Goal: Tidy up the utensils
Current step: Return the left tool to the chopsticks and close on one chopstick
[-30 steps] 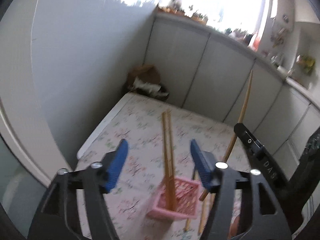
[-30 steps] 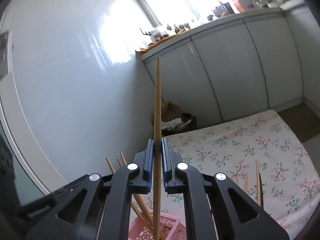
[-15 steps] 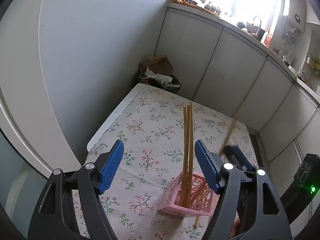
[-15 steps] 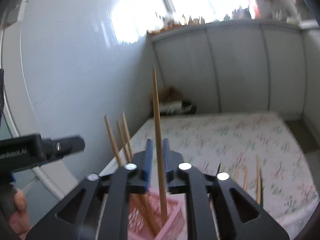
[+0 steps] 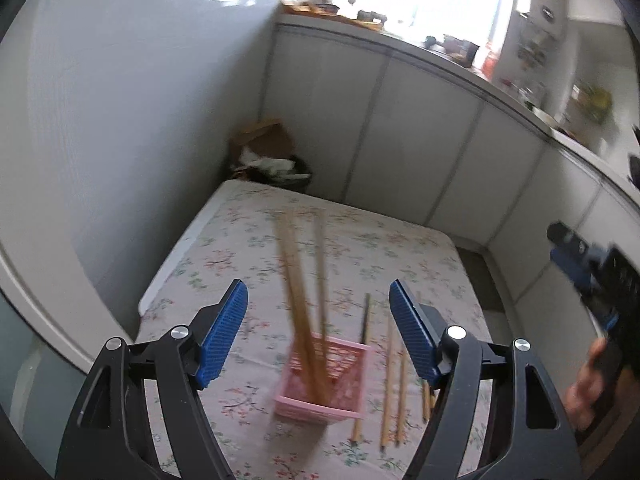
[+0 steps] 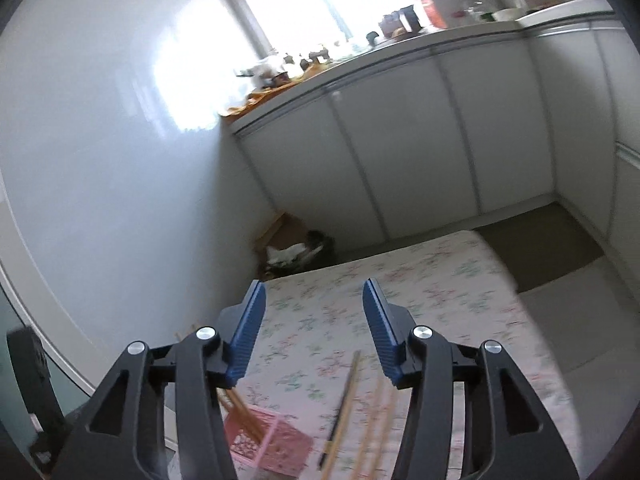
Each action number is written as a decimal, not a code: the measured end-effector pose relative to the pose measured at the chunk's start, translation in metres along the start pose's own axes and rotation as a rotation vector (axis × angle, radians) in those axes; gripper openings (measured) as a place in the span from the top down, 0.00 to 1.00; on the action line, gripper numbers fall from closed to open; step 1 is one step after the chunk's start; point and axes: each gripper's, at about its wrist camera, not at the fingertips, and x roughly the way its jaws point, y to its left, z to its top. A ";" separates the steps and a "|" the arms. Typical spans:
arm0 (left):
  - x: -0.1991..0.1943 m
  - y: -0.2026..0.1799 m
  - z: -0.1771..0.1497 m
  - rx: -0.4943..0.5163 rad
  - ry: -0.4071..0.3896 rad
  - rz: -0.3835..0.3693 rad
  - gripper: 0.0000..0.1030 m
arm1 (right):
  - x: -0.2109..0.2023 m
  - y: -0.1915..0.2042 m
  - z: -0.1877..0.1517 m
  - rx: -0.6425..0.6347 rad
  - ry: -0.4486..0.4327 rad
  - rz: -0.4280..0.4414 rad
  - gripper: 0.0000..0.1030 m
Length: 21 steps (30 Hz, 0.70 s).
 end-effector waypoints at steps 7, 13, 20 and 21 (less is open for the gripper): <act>0.014 -0.058 -0.020 0.153 0.075 -0.078 0.34 | 0.024 -0.052 -0.013 0.038 0.255 -0.131 0.51; 0.038 -0.082 -0.033 0.191 0.162 -0.096 0.34 | 0.035 -0.087 -0.030 0.095 0.382 -0.204 0.51; 0.078 -0.111 -0.044 0.226 0.287 -0.105 0.33 | 0.040 -0.112 -0.033 0.131 0.425 -0.245 0.51; 0.083 -0.115 -0.046 0.237 0.298 -0.099 0.33 | 0.037 -0.116 -0.032 0.138 0.418 -0.260 0.51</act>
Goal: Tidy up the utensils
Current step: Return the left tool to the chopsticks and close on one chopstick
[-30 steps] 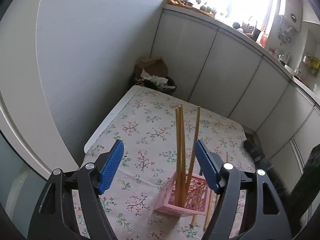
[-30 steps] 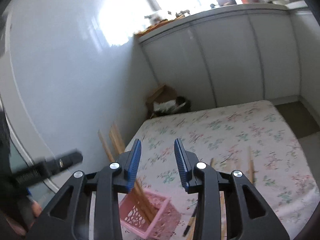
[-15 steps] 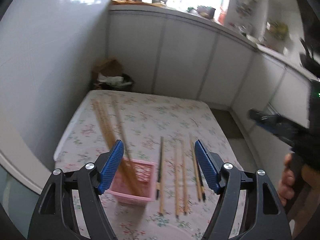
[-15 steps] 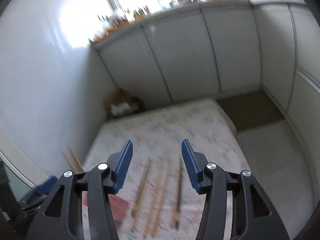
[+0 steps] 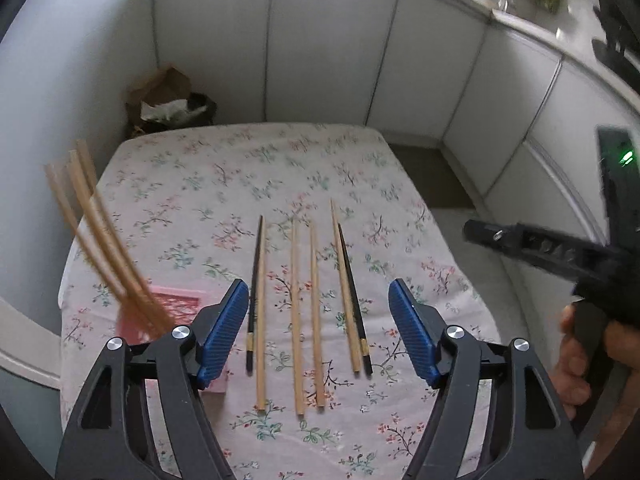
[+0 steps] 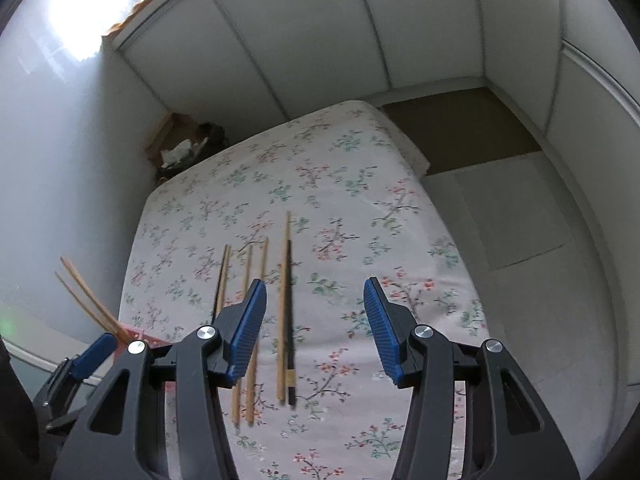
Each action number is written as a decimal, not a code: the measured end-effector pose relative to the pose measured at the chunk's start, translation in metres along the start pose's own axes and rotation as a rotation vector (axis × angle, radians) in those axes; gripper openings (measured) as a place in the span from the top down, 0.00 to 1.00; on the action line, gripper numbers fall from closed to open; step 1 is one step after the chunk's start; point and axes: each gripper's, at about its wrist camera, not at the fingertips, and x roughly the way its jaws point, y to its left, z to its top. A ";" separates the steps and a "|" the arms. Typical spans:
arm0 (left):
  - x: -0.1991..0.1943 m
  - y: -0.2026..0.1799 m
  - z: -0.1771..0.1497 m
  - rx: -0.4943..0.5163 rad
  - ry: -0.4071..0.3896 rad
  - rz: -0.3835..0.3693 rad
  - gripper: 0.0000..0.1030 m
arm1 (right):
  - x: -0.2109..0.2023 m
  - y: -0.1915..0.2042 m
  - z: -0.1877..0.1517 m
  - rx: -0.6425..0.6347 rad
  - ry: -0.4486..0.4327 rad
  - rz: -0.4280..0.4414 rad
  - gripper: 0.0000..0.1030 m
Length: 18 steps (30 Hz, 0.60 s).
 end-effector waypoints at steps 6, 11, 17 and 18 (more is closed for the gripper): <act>0.038 -0.012 0.001 -0.001 0.095 -0.017 0.36 | -0.005 -0.022 0.009 0.077 -0.007 0.042 0.51; 0.061 -0.018 0.009 -0.007 0.107 0.036 0.55 | -0.004 -0.036 0.012 0.139 -0.001 0.067 0.51; 0.098 -0.021 0.014 0.020 0.177 0.087 0.63 | -0.005 -0.041 0.014 0.155 -0.007 0.076 0.51; 0.104 -0.020 0.013 0.018 0.189 0.097 0.63 | -0.005 -0.043 0.014 0.164 -0.004 0.086 0.51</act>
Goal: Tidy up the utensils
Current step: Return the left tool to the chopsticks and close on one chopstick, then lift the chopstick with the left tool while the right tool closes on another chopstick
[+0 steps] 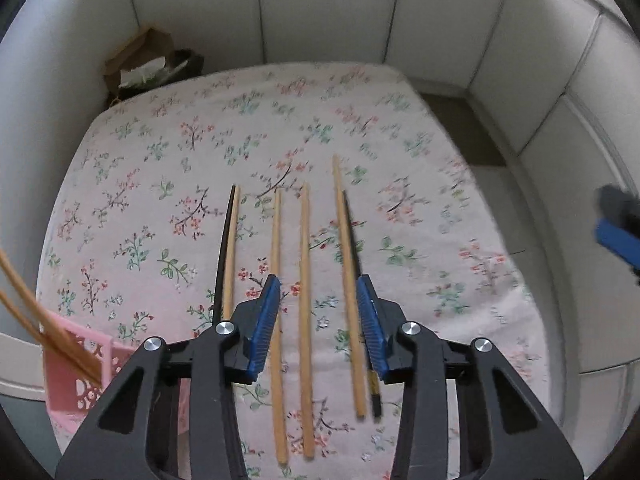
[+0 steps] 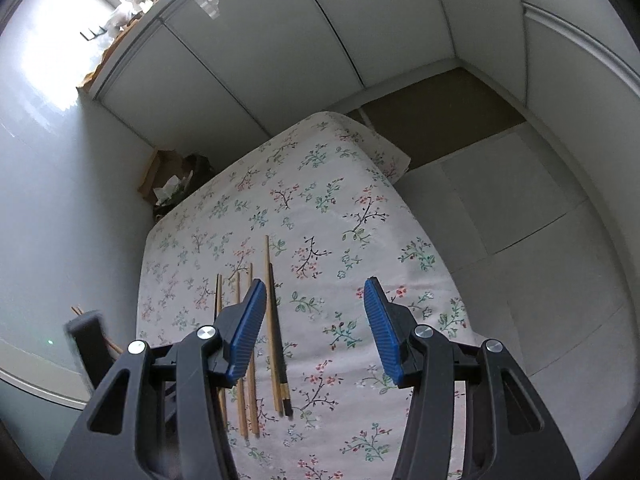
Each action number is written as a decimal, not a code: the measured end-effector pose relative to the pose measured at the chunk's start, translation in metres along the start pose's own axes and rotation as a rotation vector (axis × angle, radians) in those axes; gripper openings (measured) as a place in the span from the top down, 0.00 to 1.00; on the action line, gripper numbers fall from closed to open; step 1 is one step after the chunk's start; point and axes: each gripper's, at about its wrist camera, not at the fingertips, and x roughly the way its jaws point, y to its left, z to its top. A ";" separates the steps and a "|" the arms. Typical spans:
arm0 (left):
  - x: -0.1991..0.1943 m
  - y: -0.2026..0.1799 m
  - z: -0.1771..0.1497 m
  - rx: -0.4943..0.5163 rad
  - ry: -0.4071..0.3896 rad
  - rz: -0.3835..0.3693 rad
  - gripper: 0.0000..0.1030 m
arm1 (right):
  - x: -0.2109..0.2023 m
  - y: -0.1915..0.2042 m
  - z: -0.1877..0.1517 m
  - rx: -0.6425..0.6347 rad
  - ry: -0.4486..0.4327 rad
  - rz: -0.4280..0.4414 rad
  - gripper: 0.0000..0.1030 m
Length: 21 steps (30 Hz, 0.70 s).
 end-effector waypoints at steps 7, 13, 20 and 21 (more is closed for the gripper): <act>0.034 0.004 -0.002 0.022 0.059 0.112 0.63 | 0.004 -0.001 -0.001 0.015 0.013 0.015 0.51; 0.048 0.009 -0.003 -0.007 0.098 0.087 0.86 | 0.006 0.003 -0.002 0.004 0.017 0.026 0.51; 0.054 0.003 -0.002 0.002 0.107 0.063 0.88 | 0.008 0.005 -0.003 0.000 0.024 0.026 0.51; 0.058 0.003 -0.002 -0.002 0.119 0.068 0.88 | 0.008 0.006 -0.003 0.000 0.025 0.024 0.51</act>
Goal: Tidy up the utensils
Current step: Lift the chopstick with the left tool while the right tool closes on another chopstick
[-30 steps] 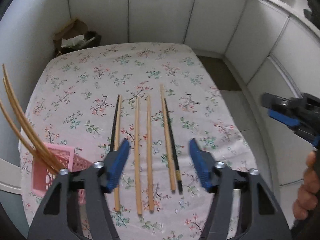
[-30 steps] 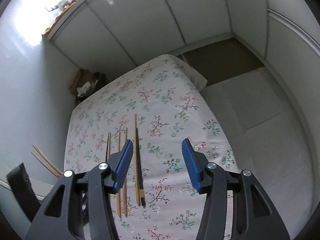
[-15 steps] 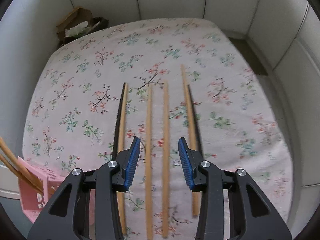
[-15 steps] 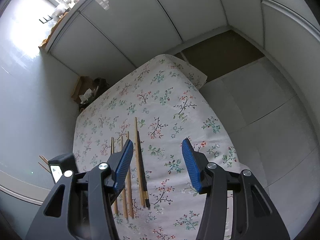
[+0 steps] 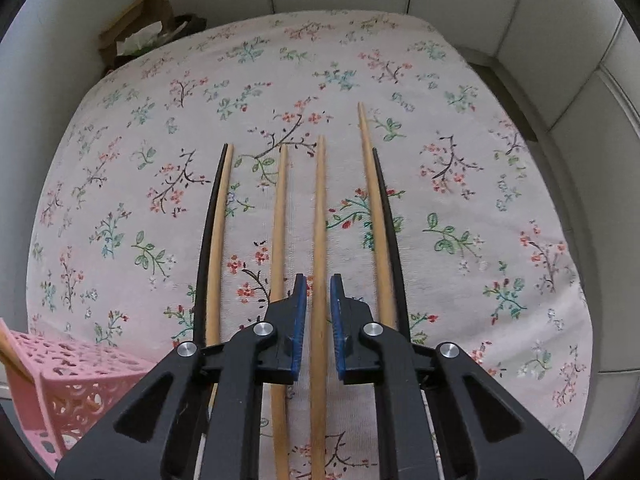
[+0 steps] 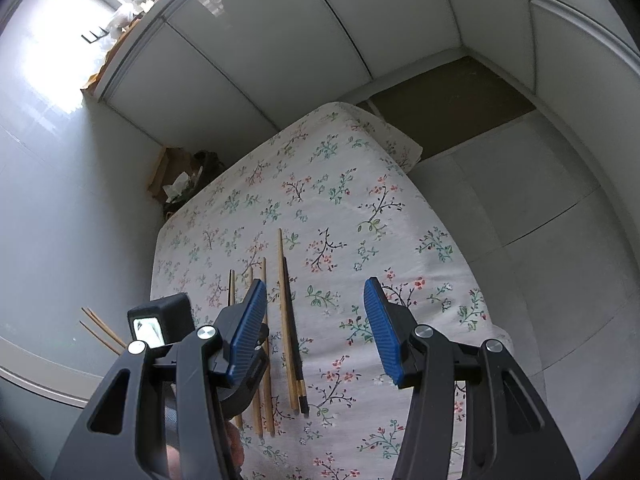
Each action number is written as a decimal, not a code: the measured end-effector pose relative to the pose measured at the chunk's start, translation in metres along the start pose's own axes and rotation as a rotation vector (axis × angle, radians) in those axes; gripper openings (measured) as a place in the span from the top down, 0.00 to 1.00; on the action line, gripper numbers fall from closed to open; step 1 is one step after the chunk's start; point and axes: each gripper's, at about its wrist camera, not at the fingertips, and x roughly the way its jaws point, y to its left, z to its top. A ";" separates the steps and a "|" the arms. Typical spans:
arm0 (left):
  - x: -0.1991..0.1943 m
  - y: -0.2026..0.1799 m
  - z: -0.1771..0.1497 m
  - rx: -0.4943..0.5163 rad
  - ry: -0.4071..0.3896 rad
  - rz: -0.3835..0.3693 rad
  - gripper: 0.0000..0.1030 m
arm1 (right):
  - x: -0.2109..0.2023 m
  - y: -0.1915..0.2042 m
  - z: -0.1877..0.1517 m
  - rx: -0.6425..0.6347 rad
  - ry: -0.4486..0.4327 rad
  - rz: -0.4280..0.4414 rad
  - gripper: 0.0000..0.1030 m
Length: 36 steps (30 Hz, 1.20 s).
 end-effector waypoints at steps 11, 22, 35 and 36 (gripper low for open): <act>-0.051 0.001 -0.013 0.015 -0.154 -0.075 0.94 | 0.015 -0.005 -0.003 -0.022 0.028 -0.031 0.56; -0.193 0.054 -0.052 -0.140 -0.473 -0.206 0.94 | 0.085 0.061 -0.040 -0.224 0.220 0.022 0.64; -0.227 0.112 -0.076 -0.250 -0.653 -0.243 0.94 | 0.169 0.113 -0.086 -0.338 0.335 -0.069 0.70; -0.228 0.115 -0.077 -0.257 -0.659 -0.248 0.94 | 0.172 0.116 -0.088 -0.346 0.329 -0.076 0.71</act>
